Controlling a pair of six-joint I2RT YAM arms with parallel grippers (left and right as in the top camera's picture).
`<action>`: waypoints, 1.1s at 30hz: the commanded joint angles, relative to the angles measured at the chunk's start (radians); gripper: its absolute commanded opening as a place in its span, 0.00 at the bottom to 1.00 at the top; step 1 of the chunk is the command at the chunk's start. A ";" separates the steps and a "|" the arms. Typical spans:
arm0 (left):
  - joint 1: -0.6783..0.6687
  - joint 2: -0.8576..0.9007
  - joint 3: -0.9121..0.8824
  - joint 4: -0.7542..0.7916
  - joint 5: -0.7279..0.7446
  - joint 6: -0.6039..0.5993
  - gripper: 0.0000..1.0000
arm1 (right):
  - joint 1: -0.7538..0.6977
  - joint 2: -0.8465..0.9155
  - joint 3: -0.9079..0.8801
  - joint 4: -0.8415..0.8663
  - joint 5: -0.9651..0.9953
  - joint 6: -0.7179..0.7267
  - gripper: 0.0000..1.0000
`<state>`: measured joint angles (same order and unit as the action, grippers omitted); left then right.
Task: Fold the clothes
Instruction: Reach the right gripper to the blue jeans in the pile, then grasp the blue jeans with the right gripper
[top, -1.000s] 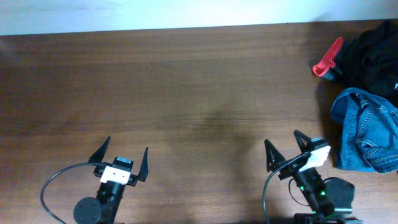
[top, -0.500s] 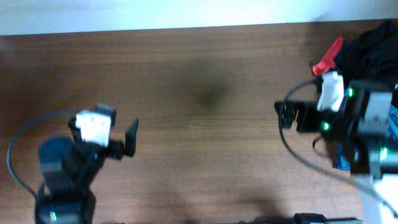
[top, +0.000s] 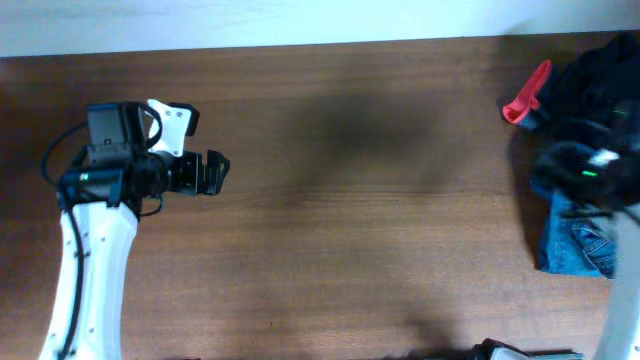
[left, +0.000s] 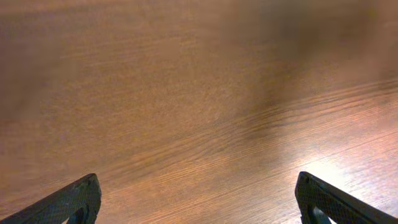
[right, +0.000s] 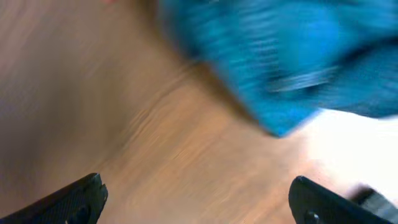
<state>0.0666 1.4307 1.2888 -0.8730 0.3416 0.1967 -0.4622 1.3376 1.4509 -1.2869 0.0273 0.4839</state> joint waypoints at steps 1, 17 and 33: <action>-0.003 0.058 0.018 -0.002 0.014 -0.005 0.99 | -0.237 0.020 0.024 -0.004 0.105 0.130 0.99; -0.003 0.115 0.018 -0.002 0.014 -0.005 0.99 | -0.515 0.367 0.023 0.002 0.217 0.139 0.99; -0.003 0.115 0.018 -0.002 0.013 -0.005 0.99 | -0.513 0.146 0.025 0.113 -0.088 0.071 0.05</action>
<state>0.0666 1.5375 1.2888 -0.8749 0.3412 0.1967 -0.9730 1.6112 1.4559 -1.1801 0.0399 0.5758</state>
